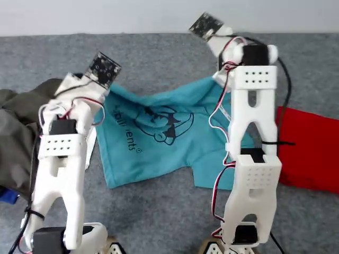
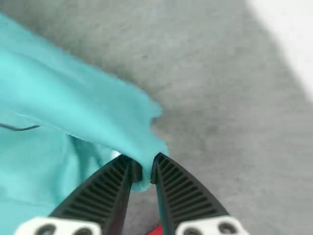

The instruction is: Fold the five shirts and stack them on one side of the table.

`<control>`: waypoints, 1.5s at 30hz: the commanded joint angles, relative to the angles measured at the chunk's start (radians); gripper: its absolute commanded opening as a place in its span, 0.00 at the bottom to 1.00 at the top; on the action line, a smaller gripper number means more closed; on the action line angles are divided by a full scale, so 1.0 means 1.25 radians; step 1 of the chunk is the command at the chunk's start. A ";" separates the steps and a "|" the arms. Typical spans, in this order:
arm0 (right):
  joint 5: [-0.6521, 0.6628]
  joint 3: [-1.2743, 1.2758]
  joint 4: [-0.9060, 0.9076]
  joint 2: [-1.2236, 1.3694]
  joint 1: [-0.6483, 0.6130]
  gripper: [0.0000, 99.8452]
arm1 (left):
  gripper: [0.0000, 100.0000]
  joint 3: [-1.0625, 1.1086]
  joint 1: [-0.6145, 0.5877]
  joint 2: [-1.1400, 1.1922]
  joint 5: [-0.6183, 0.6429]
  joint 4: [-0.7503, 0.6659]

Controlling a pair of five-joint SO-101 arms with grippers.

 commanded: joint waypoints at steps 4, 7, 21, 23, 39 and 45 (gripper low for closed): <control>0.011 -0.260 -0.018 -0.142 0.075 0.01 | 0.01 -0.214 -0.009 -0.012 0.004 0.004; 0.021 -0.368 -0.015 -0.181 0.111 0.01 | 0.01 -0.327 -0.005 -0.014 0.004 0.068; 0.140 -0.433 -0.019 -0.456 0.176 0.01 | 0.01 -0.812 0.131 -0.014 -0.082 0.507; 0.151 -0.433 -0.019 -0.490 0.197 0.01 | 0.01 -0.878 0.139 -0.014 -0.087 0.563; 0.257 -0.393 -0.105 -0.562 0.272 0.01 | 0.01 -1.119 0.133 -0.005 -0.135 0.707; 0.257 -0.188 -0.101 -0.485 0.219 0.01 | 0.01 -0.830 0.139 -0.004 -0.215 0.695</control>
